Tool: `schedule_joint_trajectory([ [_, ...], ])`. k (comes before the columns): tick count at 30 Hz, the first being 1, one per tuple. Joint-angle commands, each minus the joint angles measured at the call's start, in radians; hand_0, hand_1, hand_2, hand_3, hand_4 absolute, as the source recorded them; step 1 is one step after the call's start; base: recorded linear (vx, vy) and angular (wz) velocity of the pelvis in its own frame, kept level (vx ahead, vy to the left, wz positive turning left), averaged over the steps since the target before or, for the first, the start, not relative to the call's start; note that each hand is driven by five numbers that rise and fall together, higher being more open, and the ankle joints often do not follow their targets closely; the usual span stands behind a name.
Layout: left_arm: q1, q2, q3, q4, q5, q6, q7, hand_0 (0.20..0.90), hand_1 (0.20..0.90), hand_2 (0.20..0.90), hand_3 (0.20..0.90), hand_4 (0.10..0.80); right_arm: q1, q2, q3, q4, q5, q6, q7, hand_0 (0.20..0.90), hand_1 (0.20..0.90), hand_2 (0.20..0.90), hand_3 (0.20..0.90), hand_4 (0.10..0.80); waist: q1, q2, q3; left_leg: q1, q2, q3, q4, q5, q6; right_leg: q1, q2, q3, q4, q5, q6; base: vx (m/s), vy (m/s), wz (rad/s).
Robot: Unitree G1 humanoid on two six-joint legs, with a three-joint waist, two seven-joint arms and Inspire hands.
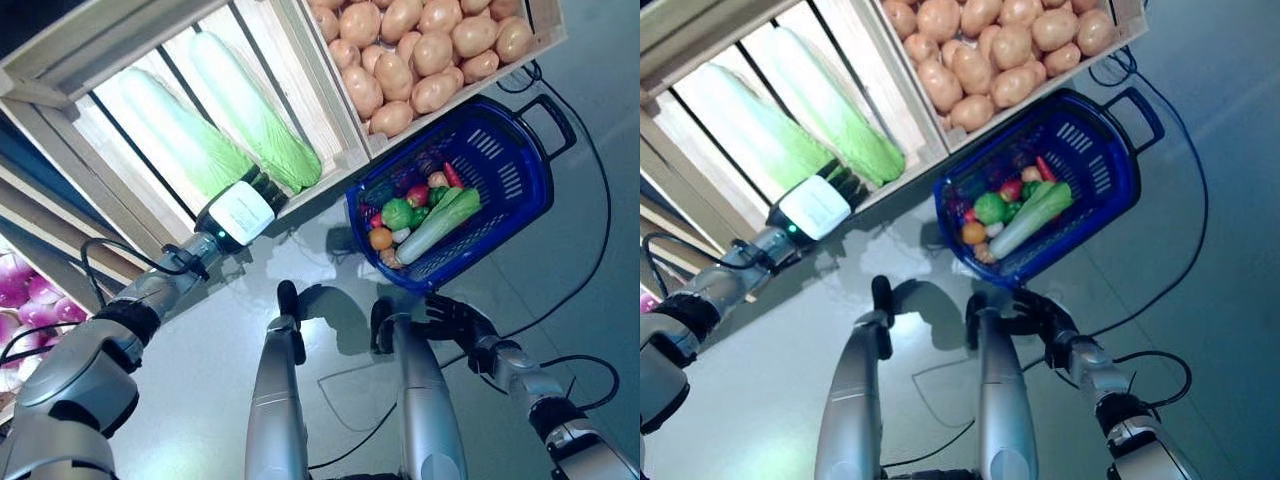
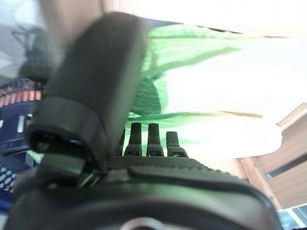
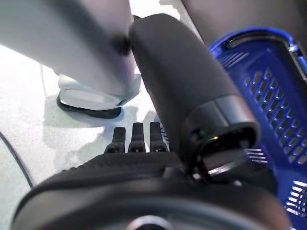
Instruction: Put vegetables into the basket
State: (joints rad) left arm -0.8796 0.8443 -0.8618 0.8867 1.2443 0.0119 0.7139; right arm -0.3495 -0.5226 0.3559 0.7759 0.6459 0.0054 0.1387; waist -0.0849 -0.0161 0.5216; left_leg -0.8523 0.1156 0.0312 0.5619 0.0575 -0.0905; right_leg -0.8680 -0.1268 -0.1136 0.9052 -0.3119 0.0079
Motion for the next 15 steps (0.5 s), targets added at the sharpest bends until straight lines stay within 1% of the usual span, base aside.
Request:
schedule_joint_trajectory([
  [1, -0.031, 0.078, 0.114, -0.008, 0.023, 0.106, 0.118, 0.9, 0.9, 0.9, 0.9, 0.8, 0.08, -0.074, -0.065, -0.076, 0.063, -0.015, -0.037, 0.9, 0.9, 0.9, 0.9, 0.8, -0.009, -0.013, -0.002, -0.002, -0.011, 0.024, 0.159, -0.199, 0.018, 0.026, -0.018, 0.041, -0.098, 0.12, 0.035, -0.018, 0.031, 0.0],
  [4, -0.029, 0.094, 0.128, -0.006, 0.024, 0.119, 0.133, 0.9, 0.9, 0.9, 0.9, 0.8, 0.092, -0.078, -0.072, -0.082, 0.07, -0.02, -0.038, 0.9, 0.9, 0.9, 0.9, 0.8, -0.008, -0.012, -0.002, -0.013, -0.012, 0.024, 0.162, -0.2, 0.019, 0.013, -0.018, 0.041, -0.091, 0.119, 0.034, 0.0, 0.0, 0.0],
  [7, -0.035, 0.122, 0.135, -0.031, 0.011, 0.133, 0.123, 0.9, 0.9, 0.9, 0.9, 0.8, 0.109, -0.087, -0.08, -0.104, 0.066, -0.014, -0.033, 0.9, 0.9, 0.9, 0.9, 0.8, -0.01, -0.009, -0.002, -0.028, -0.013, 0.024, 0.169, -0.2, 0.017, -0.004, -0.02, 0.041, -0.083, 0.12, 0.034, 0.0, 0.023, 0.01],
  [15, -0.038, 0.163, 0.157, -0.055, 0.033, 0.149, 0.096, 0.9, 0.9, 0.9, 0.9, 0.8, 0.123, -0.097, -0.088, -0.125, 0.076, -0.018, -0.031, 0.9, 0.9, 0.9, 0.9, 0.8, -0.011, 0.0, -0.002, -0.036, -0.018, 0.03, 0.164, -0.199, 0.016, -0.017, -0.021, 0.044, -0.088, 0.124, 0.036, 0.0, 0.0, 0.0],
])
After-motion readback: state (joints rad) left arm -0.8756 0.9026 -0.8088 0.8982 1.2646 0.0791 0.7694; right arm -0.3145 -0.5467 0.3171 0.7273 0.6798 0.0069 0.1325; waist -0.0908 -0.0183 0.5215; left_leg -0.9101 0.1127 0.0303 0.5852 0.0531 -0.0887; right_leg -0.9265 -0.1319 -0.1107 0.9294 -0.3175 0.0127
